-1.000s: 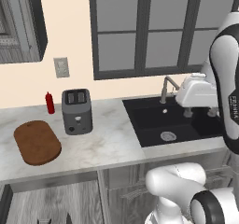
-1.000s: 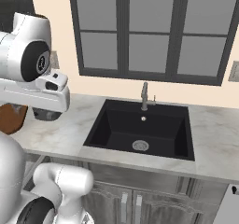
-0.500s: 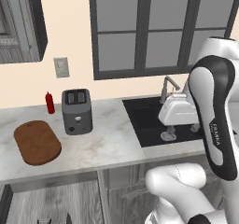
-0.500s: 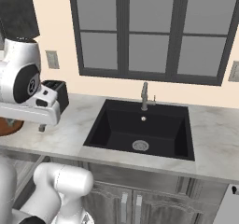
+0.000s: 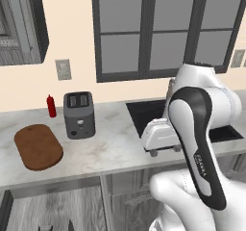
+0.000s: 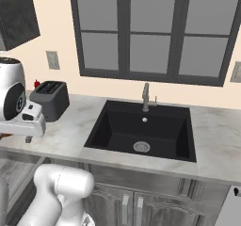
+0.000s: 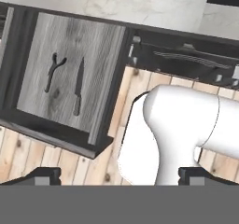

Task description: Open the drawer on the left and place the cutting tools on the cutting board.

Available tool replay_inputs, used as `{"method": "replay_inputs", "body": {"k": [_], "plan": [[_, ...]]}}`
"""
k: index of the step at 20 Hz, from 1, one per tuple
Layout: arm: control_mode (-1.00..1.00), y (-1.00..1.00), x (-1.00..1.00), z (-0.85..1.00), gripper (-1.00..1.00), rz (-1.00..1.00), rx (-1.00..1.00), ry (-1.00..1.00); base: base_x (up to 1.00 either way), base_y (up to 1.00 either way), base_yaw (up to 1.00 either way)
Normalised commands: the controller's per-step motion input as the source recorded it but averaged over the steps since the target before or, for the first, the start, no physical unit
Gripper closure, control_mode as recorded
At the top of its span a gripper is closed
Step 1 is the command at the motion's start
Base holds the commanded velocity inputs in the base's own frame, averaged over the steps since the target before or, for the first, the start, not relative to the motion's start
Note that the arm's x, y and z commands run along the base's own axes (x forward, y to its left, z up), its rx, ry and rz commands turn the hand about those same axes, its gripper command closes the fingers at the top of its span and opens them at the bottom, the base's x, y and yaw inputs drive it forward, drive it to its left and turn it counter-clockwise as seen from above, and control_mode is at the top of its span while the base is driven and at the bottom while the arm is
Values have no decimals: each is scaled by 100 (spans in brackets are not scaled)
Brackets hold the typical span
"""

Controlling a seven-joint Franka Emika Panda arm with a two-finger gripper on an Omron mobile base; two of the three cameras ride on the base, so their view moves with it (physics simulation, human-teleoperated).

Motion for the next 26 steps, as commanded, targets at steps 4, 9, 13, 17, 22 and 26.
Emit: {"method": "replay_inputs", "body": {"k": [4, 9, 13, 17, 22, 26], "plan": [[-100, 11, 0, -18, -100, 17, 0, 0, 0, 0, 0], [-100, 8, -17, 0, -100, 12, -1, 0, 0, 0, 0], [-100, 35, -15, 0, -100, 7, -1, 0, 0, 0, 0], [-100, 38, 0, 0, -100, 7, -1, 0, 0, 0, 0], [-100, 37, 0, 0, -100, 2, -1, 0, 0, 0, 0], [-100, 28, 0, -1, -100, 0, 0, 0, 0, 0, 0]]}}
